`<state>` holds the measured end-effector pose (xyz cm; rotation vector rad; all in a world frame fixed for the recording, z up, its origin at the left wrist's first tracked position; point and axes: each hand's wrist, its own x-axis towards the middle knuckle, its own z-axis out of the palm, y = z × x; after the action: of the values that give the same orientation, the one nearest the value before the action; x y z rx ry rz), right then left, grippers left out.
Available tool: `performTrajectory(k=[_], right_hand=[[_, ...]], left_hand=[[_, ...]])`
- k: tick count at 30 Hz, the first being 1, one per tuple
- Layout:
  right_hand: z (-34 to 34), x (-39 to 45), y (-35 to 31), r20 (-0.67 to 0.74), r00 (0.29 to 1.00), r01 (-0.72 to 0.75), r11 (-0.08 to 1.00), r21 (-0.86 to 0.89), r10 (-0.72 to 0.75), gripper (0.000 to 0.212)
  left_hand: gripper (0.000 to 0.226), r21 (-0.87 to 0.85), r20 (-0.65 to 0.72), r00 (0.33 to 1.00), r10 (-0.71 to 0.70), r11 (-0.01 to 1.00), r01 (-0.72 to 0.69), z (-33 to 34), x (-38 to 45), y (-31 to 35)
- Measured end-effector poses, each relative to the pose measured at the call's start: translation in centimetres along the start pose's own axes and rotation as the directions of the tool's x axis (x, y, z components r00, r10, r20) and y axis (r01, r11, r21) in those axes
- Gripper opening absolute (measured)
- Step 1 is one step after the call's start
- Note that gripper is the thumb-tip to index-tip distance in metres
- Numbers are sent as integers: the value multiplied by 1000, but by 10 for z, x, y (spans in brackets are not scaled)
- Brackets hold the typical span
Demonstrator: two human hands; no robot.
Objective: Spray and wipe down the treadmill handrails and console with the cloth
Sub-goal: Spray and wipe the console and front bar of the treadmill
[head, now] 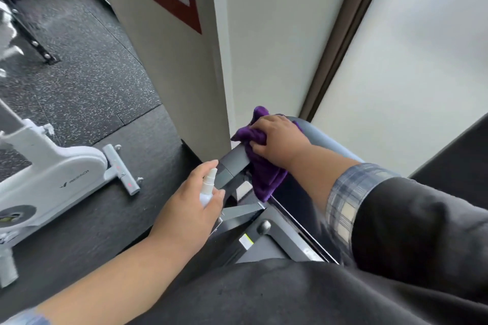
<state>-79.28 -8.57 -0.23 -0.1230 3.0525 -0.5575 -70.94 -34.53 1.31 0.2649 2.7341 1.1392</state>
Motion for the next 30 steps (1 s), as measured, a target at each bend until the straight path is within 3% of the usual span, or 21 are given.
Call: performTrajectory(k=[4, 9, 13, 15, 17, 20, 23, 26, 28, 30], right_hand=[[6, -2, -7, -85, 996, -43, 999, -12, 42, 40], [39, -25, -63, 11, 972, 235, 972, -18, -235, 54], [31, -25, -51, 41, 955, 291, 956, 35, -293, 55], [17, -19, -24, 8, 978, 208, 978, 14, -208, 54], [0, -15, 14, -71, 997, 25, 1000, 13, -24, 50], [-18, -10, 56, -93, 974, -204, 978, 33, 206, 48], [-10, -4, 45, -109, 961, -256, 967, 10, 256, 45], [8, -13, 2, -136, 987, -87, 996, -33, 82, 41], [24, -19, -40, -76, 990, 115, 993, -24, -116, 43], [42, -24, -84, 63, 939, 342, 937, -73, -338, 45]], left_hand=[[47, -4, -8, 1000, -12, 1000, 12, 1, -5, 0], [49, -30, 13, 1000, 2, 1000, -2, 8, -8, 4], [47, -58, 61, 998, 14, 998, -10, 13, -9, 13], [44, -71, 71, 997, 11, 997, -6, 16, -10, 15], [45, -83, 71, 997, 9, 997, -3, 17, -12, 14], [45, -105, 76, 997, -7, 994, 15, 13, -18, 10], [46, -122, 66, 997, -36, 992, 44, 8, -25, 4], [46, -145, 35, 999, -7, 989, 12, 4, -31, 2], [47, -160, 35, 999, 24, 987, -18, 3, -34, -1], [48, -154, 37, 997, 61, 987, -55, 2, -36, -2]])
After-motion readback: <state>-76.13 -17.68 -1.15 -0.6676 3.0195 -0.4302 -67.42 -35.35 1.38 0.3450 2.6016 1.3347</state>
